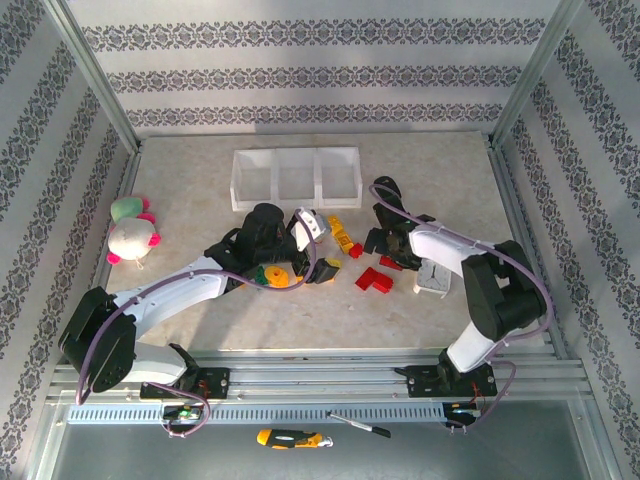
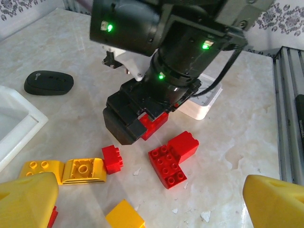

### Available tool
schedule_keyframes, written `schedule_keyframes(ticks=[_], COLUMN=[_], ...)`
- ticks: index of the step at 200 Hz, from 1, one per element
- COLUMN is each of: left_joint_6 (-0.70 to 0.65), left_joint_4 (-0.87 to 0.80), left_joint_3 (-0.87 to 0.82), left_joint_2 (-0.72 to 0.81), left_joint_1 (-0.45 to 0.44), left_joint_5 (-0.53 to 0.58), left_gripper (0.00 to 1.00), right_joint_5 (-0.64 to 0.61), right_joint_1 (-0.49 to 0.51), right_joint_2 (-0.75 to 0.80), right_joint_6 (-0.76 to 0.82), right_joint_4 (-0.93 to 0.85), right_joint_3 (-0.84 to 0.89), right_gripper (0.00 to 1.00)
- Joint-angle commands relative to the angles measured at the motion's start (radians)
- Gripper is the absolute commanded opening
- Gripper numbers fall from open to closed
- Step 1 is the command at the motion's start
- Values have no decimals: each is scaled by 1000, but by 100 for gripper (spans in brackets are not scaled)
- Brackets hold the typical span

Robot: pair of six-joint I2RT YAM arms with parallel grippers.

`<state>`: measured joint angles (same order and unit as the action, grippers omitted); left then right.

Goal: Sort the legos into containers by color
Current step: Pick up the lego from the middle-right of the table.

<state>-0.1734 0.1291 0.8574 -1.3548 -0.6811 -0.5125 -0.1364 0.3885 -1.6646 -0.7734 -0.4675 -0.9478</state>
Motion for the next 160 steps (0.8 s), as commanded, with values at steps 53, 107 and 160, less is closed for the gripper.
schedule_keyframes(ticks=[53,107,160], left_joint_6=[-34,-4,109], left_joint_4=[53,63,17], left_joint_3=[-38,-90,-195], left_joint_2=[30,86,188], left_joint_1=[-15,-15,-6], left_joint_5=[-20,46,184], left_gripper=[99,99,99], right_joint_5=[-23,-60,-79], right_joint_1=[15,46,109], right_joint_2=[-55,30,-3], right_joint_6=[-26,-7,112], right_joint_4=[-73,-111,-53], right_joint_3=[-47,-95,-312], right_gripper=[65,60,56])
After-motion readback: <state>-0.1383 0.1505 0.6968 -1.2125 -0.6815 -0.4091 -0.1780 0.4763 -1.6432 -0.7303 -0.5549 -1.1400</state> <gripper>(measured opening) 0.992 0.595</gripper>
